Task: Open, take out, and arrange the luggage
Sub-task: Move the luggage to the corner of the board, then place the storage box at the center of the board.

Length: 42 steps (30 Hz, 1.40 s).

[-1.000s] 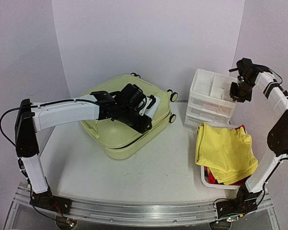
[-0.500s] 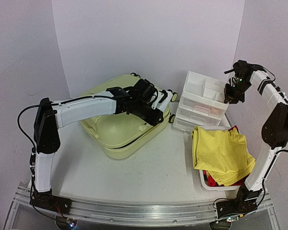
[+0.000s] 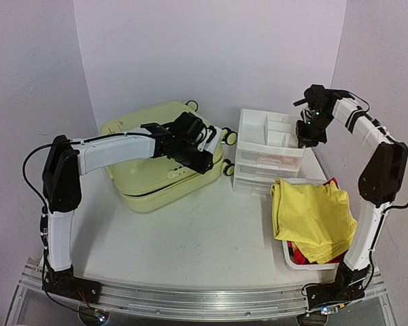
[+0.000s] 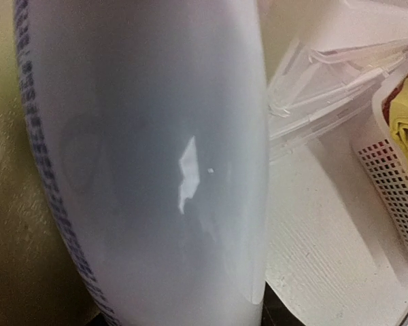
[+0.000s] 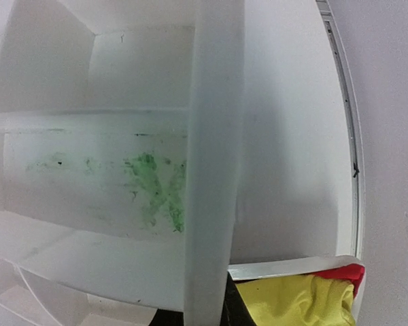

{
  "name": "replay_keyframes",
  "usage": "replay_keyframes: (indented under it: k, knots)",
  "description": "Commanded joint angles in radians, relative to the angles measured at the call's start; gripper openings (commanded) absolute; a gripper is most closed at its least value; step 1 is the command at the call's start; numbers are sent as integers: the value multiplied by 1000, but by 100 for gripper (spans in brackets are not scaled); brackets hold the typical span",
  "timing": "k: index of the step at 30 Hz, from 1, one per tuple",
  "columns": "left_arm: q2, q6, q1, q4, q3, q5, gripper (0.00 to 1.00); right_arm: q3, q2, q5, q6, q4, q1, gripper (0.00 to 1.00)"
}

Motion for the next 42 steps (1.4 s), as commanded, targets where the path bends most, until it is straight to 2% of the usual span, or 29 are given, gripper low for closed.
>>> replay_keyframes:
  k: [1, 9, 12, 13, 14, 15, 20, 24, 28, 30, 34, 37, 40, 42]
  knots:
    - [-98, 4, 109, 14, -44, -170, 30, 70, 32, -219, 57, 82, 112, 0]
    - [-190, 26, 116, 17, -117, -169, 30, 97, 77, -227, 145, 117, 204, 2]
    - [-241, 13, 115, 17, -164, -123, 30, 86, 76, -224, 197, 147, 219, 14]
    - [-258, 3, 115, 17, -180, -111, 30, 81, 74, -222, 208, 157, 219, 26]
    - [-285, -6, 115, 17, -197, -101, 30, 78, 69, -219, 209, 162, 220, 43]
    - [-299, -14, 115, 18, -214, -97, 30, 73, 59, -204, 192, 162, 220, 53]
    - [-416, -41, 115, 16, -300, -88, 30, -28, -80, -21, 34, 173, 220, 75]
    - [-501, -46, 115, 12, -353, -95, 31, -175, -196, 64, -109, 211, 222, 77]
    - [-569, -61, 115, -10, -395, -84, 31, -350, -334, 129, -166, 324, 238, 73]
    - [-601, -67, 115, -22, -415, -75, 31, -441, -410, 103, -195, 404, 250, 66]
    - [-670, -69, 115, -28, -473, -27, 31, -572, -490, -38, -318, 518, 325, 37]
    - [-716, -72, 115, -27, -522, 8, 32, -604, -454, -60, -374, 560, 393, 0]
    - [-753, -72, 115, -27, -569, 22, 32, -599, -376, -56, -409, 591, 427, 0]
    - [-779, -75, 115, -26, -593, 24, 32, -608, -340, -108, -447, 631, 432, 0]
